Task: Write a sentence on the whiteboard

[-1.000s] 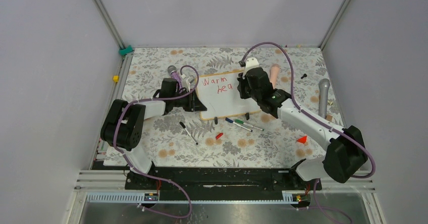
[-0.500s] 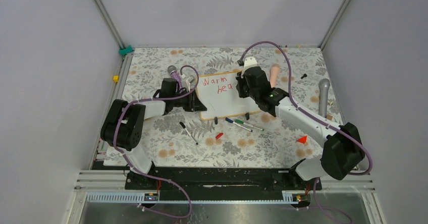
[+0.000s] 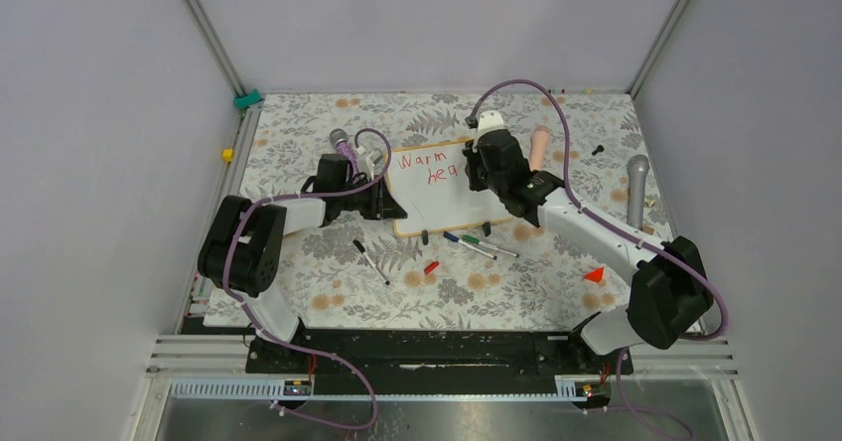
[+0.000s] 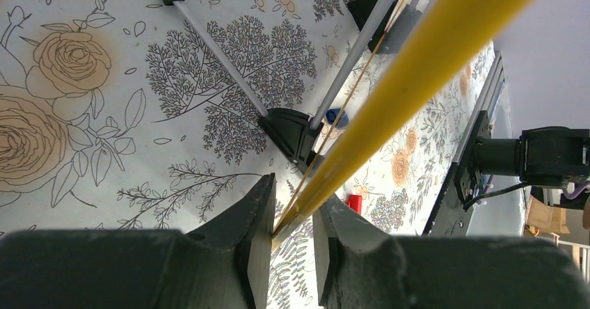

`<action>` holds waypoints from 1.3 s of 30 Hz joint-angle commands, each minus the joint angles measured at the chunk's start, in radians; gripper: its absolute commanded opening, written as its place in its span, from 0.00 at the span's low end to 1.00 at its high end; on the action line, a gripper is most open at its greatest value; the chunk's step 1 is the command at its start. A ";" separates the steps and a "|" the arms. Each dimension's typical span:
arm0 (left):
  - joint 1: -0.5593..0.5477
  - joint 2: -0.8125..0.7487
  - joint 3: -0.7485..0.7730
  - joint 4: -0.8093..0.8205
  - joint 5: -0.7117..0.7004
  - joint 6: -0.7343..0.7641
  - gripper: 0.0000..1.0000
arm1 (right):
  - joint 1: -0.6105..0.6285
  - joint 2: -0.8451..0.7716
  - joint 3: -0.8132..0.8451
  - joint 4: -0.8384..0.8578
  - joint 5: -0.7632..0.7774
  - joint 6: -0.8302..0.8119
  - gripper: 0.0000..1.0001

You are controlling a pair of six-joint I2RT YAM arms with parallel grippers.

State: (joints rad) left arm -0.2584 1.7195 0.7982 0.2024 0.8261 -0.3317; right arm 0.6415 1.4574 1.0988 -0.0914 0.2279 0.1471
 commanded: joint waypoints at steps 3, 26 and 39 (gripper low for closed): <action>-0.007 0.020 0.024 -0.023 -0.049 0.008 0.00 | 0.009 0.020 0.055 0.046 0.044 -0.021 0.00; -0.007 0.019 0.024 -0.024 -0.049 0.008 0.00 | 0.008 0.002 0.026 0.010 0.030 -0.015 0.00; -0.005 0.018 0.023 -0.026 -0.050 0.008 0.00 | 0.009 -0.025 -0.024 0.000 0.014 -0.004 0.00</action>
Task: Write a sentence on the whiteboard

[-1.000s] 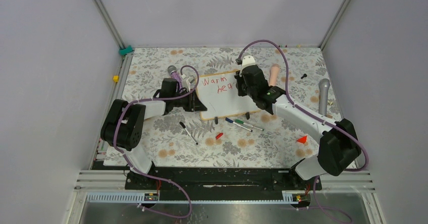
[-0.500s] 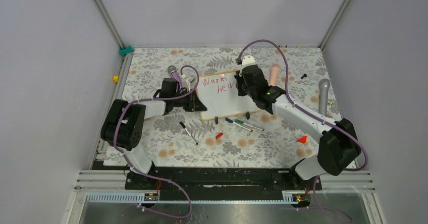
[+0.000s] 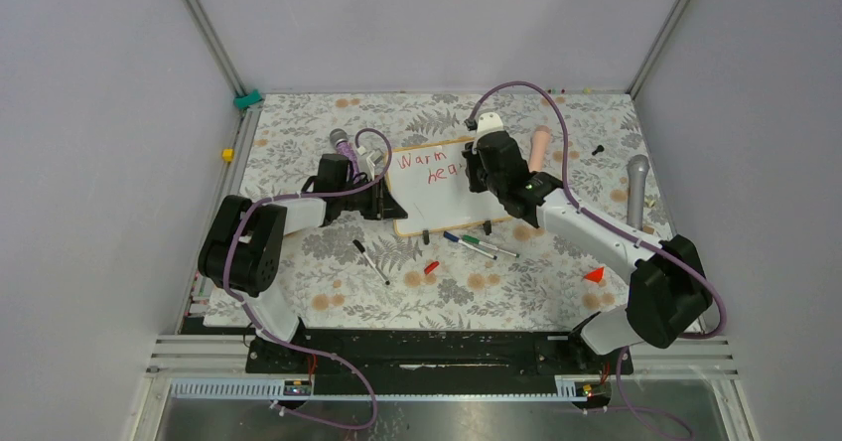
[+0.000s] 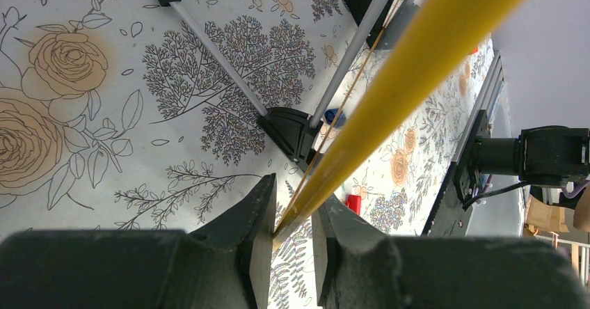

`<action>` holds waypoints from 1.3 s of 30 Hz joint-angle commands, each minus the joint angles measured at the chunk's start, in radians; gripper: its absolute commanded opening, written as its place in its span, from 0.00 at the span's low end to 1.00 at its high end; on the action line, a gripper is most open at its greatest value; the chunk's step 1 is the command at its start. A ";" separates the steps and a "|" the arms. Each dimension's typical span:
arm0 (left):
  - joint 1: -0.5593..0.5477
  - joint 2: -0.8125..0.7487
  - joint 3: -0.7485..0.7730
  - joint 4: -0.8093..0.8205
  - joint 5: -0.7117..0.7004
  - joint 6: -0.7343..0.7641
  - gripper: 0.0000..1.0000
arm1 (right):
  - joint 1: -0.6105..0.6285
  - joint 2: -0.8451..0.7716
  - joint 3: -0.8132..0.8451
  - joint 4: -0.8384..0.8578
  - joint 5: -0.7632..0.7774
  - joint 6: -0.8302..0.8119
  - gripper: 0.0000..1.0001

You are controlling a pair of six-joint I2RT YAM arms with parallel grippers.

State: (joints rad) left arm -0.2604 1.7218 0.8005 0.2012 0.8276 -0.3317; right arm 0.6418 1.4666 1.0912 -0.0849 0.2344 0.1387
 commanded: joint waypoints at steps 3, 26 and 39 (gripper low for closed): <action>-0.004 0.016 0.021 -0.024 -0.051 0.008 0.00 | 0.008 -0.035 -0.024 -0.007 0.001 0.009 0.00; -0.004 0.016 0.020 -0.025 -0.052 0.008 0.00 | 0.008 -0.011 0.022 -0.021 0.017 -0.010 0.00; -0.005 0.017 0.021 -0.024 -0.051 0.010 0.00 | 0.009 0.014 0.065 -0.029 0.019 -0.018 0.00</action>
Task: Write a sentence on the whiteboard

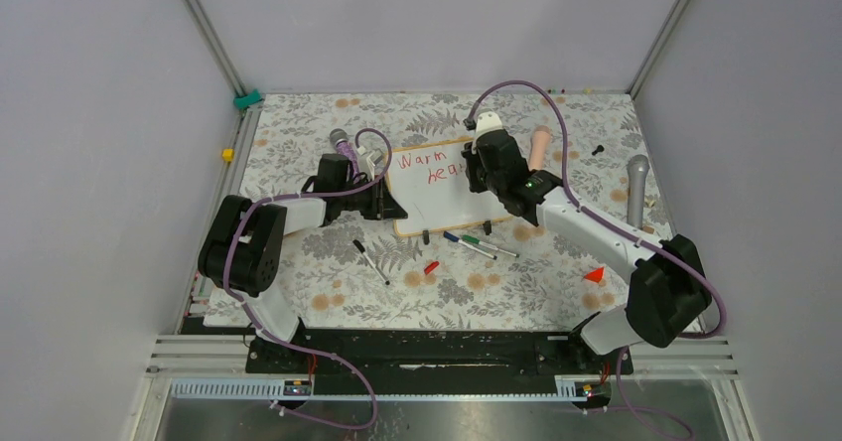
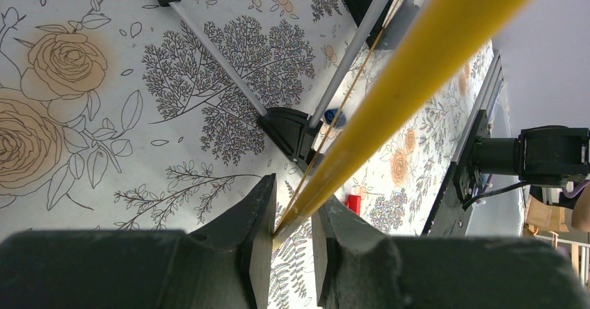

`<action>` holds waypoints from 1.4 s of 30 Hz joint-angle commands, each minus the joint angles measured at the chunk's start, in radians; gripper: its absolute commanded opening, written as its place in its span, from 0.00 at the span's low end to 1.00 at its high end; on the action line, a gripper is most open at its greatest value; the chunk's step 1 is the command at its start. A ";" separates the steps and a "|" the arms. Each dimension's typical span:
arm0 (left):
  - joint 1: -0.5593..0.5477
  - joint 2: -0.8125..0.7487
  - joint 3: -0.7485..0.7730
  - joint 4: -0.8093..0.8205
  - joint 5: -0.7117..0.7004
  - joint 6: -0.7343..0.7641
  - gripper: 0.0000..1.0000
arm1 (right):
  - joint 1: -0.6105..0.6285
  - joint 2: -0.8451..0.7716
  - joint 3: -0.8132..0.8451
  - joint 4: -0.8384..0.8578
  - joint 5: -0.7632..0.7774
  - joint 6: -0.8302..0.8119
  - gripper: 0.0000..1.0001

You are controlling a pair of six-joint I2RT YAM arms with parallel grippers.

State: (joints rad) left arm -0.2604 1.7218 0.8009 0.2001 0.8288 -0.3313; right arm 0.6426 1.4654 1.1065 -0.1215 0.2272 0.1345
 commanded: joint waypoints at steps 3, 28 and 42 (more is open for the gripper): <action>-0.004 0.018 0.022 -0.024 -0.053 0.009 0.00 | 0.007 0.020 0.054 0.007 0.032 -0.015 0.00; -0.004 0.016 0.022 -0.023 -0.052 0.009 0.00 | 0.008 0.045 0.090 -0.009 0.132 -0.012 0.00; -0.004 0.016 0.021 -0.024 -0.053 0.009 0.00 | 0.006 -0.095 0.000 0.061 0.074 -0.012 0.00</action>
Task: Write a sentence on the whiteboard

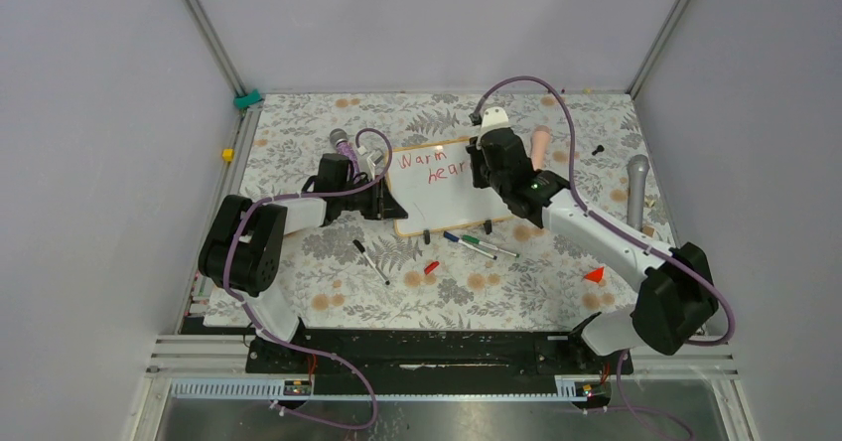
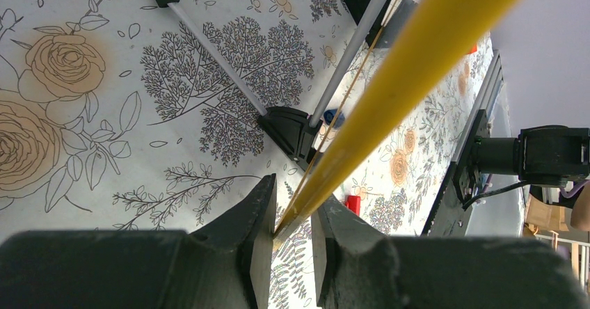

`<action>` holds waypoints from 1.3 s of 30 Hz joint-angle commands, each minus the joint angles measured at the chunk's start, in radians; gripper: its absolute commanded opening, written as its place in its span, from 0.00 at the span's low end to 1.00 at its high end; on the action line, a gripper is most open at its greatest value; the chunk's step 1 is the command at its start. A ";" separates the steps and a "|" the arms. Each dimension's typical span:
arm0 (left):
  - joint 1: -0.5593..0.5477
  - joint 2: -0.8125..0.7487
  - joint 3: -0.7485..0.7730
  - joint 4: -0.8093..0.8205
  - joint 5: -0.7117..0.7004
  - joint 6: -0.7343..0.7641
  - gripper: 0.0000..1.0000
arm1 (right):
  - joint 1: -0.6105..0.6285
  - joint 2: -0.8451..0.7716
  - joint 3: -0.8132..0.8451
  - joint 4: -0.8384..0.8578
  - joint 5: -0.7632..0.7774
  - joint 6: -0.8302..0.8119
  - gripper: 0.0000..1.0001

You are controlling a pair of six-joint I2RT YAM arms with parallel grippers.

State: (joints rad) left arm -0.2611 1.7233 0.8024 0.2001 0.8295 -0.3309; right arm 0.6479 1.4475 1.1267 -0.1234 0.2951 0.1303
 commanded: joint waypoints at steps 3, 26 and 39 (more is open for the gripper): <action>-0.003 0.015 0.020 -0.023 -0.053 0.009 0.00 | 0.001 -0.094 -0.035 0.065 0.016 -0.007 0.00; -0.003 0.016 0.020 -0.024 -0.053 0.009 0.00 | -0.005 0.003 -0.013 0.020 0.031 -0.011 0.00; -0.003 0.016 0.020 -0.025 -0.053 0.009 0.00 | -0.005 0.045 0.016 0.000 0.083 -0.003 0.00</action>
State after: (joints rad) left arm -0.2611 1.7233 0.8028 0.2005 0.8295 -0.3317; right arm 0.6472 1.4746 1.1004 -0.1242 0.3168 0.1307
